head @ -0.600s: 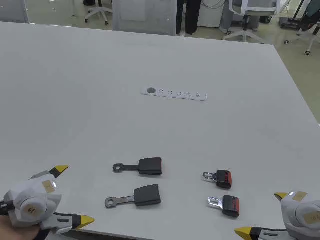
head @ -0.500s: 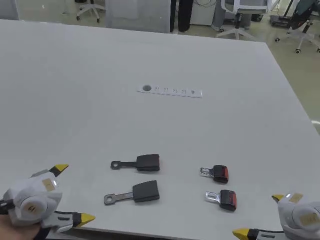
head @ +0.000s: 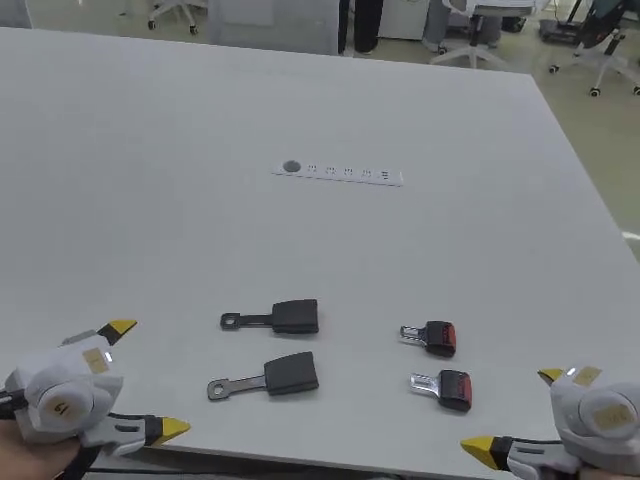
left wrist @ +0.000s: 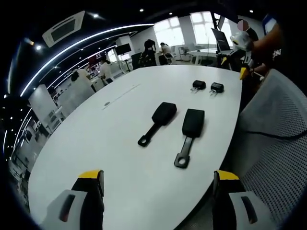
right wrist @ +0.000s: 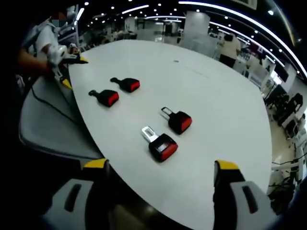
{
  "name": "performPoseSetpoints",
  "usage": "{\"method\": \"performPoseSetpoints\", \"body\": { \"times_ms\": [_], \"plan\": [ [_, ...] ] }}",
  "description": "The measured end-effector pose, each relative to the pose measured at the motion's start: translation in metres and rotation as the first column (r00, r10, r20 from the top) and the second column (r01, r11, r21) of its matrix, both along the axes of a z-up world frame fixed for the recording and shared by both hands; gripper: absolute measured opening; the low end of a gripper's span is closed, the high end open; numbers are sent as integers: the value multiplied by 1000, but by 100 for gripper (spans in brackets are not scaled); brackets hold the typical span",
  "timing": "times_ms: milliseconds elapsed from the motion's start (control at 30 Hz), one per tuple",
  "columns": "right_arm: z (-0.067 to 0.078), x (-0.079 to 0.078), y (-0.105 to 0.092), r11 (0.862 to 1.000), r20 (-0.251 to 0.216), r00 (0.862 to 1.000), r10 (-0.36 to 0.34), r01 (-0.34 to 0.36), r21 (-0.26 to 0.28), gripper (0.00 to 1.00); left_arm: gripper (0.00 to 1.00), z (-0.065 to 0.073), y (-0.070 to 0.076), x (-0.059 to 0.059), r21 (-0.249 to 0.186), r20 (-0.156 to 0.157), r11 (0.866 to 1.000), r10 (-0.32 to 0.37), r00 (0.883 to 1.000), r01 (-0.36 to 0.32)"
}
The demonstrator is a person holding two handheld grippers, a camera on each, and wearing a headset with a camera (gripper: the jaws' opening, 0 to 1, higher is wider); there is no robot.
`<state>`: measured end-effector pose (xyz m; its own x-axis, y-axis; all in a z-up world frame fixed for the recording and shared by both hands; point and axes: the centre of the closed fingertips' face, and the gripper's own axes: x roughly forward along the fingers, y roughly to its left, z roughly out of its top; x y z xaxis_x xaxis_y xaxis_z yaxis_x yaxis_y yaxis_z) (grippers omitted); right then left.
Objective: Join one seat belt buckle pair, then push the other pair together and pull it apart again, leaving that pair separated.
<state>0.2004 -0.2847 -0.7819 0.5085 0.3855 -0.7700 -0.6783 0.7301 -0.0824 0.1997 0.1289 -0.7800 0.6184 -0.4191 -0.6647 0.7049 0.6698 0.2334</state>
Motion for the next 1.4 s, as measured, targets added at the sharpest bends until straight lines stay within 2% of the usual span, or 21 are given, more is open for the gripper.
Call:
{"method": "performPoseSetpoints", "body": {
  "times_ms": [267, 567, 833, 933, 1033, 1200, 1333, 1400],
  "plan": [
    [2, 4, -2, 1000, 5, 1000, 7, -7, -3, 91, 96, 0, 2, 2, 3, 7, 1000, 7, 1000, -7],
    [3, 6, -3, 1000, 11, 1000, 7, -7, -4, 91, 96, -3, 4, 1, 12, -1, 1000, 9, 1000, -9],
    [0, 2, -2, 1000, 5, 1000, 21, -21, -4, 91, 95, -5, 6, 0, 25, -3, 1000, 9, 1000, -9],
    [-1, 2, -1, 1000, 2, 1000, 25, -25, 1, 92, 96, -10, 8, -1, 55, -10, 998, -7, 1000, 8],
    [0, 2, 0, 999, 6, 999, 41, -41, -2, 93, 96, -14, 9, -4, 64, -24, 998, -12, 1000, 14],
    [6, 7, 5, 996, 67, 994, 90, -90, -11, 92, 96, -16, 10, -5, 76, -35, 997, -12, 999, 15],
    [5, 9, 6, 994, 67, 992, 106, -106, -10, 92, 96, -22, 10, -9, 110, -54, 993, -43, 998, 49],
    [4, 9, 6, 993, 64, 991, 118, -117, -16, 92, 97, -21, 10, -8, 103, -57, 993, -44, 997, 50]
  ]
}}
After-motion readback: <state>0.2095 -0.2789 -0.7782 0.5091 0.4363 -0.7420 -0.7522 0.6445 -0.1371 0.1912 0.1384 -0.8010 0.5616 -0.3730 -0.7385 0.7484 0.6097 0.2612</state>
